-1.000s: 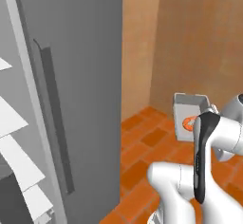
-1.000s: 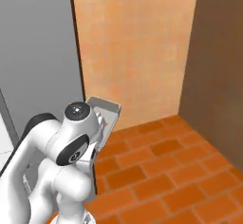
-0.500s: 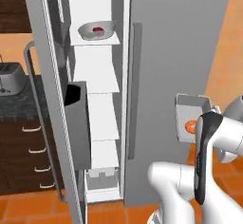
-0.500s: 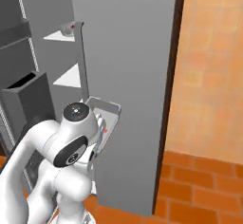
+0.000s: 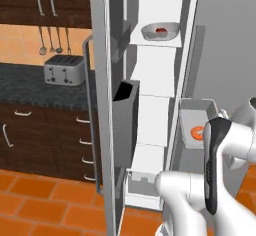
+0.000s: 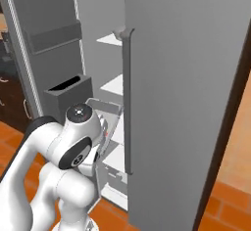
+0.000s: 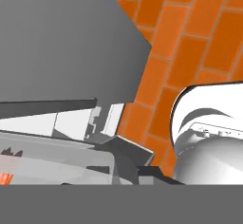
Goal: Take the meat container that has the shrimp and place it on the second highest rack of the freezer. Then take the vegetable container that has the sweet potato and bell pepper and place it on the highest rack of the freezer.
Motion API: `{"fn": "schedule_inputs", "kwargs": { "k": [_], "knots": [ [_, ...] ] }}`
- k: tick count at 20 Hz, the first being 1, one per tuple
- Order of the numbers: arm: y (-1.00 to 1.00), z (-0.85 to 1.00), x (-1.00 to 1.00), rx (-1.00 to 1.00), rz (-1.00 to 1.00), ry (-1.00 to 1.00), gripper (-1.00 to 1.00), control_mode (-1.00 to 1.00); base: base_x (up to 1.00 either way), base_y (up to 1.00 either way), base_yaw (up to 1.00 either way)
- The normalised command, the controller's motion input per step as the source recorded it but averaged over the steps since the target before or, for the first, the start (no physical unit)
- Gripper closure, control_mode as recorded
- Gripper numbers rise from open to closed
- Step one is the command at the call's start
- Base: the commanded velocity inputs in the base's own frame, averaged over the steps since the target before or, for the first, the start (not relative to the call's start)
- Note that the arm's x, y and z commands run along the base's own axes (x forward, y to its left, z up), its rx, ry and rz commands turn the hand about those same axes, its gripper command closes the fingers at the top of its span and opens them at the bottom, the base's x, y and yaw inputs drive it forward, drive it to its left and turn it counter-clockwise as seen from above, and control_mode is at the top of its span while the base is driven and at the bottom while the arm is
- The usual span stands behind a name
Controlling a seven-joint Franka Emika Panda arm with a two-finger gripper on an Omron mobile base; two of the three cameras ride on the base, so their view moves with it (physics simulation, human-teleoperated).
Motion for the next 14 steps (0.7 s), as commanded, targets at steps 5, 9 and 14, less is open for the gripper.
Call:
{"fn": "schedule_inputs", "kwargs": {
  "k": [5, 9, 14],
  "knots": [
    [0.0, 0.0, 0.0, 0.0, 0.0, 0.0, 1.0, 1.0, 0.36, 0.27, 0.16],
    [0.0, 0.0, 0.0, 0.0, 0.0, 0.0, 1.0, 1.0, 0.72, 0.04, 0.04],
    [0.0, 0.0, 0.0, 0.0, 0.0, 0.0, 1.0, 1.0, 0.33, 0.36, 0.21]
  ]
}}
